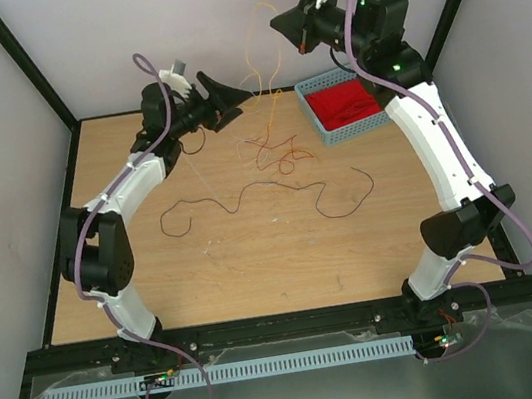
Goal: Zip-tie the wires
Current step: Untie the cable at the center of the board.
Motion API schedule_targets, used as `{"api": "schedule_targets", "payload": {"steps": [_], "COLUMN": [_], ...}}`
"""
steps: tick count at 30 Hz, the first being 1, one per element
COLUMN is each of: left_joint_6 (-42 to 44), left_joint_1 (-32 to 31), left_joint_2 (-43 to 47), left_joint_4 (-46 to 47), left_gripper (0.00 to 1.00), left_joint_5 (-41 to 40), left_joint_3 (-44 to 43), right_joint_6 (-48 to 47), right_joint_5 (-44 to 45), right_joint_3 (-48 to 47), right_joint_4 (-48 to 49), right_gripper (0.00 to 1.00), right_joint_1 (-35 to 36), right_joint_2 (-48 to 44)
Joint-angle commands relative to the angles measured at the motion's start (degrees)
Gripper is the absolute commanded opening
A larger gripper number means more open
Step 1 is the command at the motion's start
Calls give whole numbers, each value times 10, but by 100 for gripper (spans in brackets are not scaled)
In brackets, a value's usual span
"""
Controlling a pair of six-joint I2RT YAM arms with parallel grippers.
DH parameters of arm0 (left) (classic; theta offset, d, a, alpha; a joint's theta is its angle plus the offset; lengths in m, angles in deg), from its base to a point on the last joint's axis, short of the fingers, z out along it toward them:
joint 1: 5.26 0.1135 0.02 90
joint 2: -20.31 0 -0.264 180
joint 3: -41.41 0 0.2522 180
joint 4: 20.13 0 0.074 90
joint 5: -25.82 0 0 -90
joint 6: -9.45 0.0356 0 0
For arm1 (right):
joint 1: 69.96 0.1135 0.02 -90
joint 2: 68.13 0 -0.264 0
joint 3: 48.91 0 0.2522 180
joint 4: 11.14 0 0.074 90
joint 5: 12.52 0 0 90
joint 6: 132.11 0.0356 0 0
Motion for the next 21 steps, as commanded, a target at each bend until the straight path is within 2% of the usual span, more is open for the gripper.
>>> {"api": "schedule_targets", "payload": {"steps": [1,4,7,11,21], "left_joint_6": [-5,2,31,40,69], "left_joint_1": [-12,-12,-12,-5,29], "left_joint_2": [-13,-12,-4,-2,58], "left_joint_4": [38,41,42,42,43], "left_gripper": [67,30,11,0,0], "left_joint_5": [19,10,-6,-8,-18], "left_joint_3": [-26,-17,-12,-12,22], "right_joint_6": [2,-3,-8,-5,4], "right_joint_5": [-6,0,10,12,19], "right_joint_3": [8,16,29,52,160], "right_joint_4": [33,34,34,43,82], "right_gripper": [0,0,0,0,0], "right_joint_1": [-1,0,0,0,0], "right_joint_2": [-28,-34,-44,-57,-101]}}
